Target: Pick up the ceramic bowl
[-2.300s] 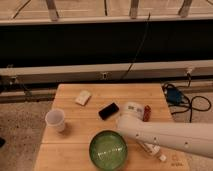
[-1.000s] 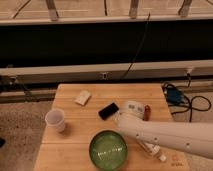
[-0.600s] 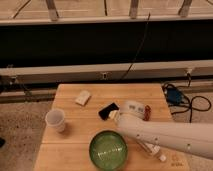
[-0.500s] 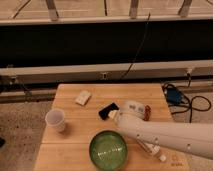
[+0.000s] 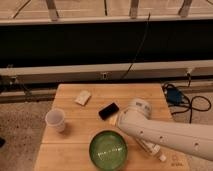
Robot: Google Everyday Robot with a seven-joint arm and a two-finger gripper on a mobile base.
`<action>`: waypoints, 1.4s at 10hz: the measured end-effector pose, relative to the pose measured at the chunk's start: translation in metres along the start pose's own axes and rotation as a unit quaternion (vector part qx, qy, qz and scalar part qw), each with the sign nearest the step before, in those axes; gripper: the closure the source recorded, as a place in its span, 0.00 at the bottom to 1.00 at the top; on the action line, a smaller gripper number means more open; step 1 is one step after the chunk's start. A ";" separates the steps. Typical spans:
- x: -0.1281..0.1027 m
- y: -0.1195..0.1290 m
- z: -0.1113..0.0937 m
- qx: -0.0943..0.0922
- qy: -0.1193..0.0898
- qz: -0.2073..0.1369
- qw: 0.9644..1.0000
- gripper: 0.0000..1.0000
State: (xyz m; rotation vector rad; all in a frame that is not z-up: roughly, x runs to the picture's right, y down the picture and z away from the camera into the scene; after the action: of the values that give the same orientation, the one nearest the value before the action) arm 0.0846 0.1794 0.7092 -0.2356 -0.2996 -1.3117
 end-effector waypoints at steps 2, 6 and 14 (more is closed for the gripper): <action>-0.018 0.001 0.007 -0.003 -0.033 -0.055 0.998 0.23; -0.041 -0.001 0.038 -0.011 -0.078 -0.115 0.990 0.23; -0.057 0.019 0.081 -0.035 -0.141 -0.129 0.981 0.25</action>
State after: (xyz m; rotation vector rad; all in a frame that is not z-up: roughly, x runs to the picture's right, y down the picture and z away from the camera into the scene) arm 0.0831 0.2627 0.7655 -0.4551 -0.5382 -1.5480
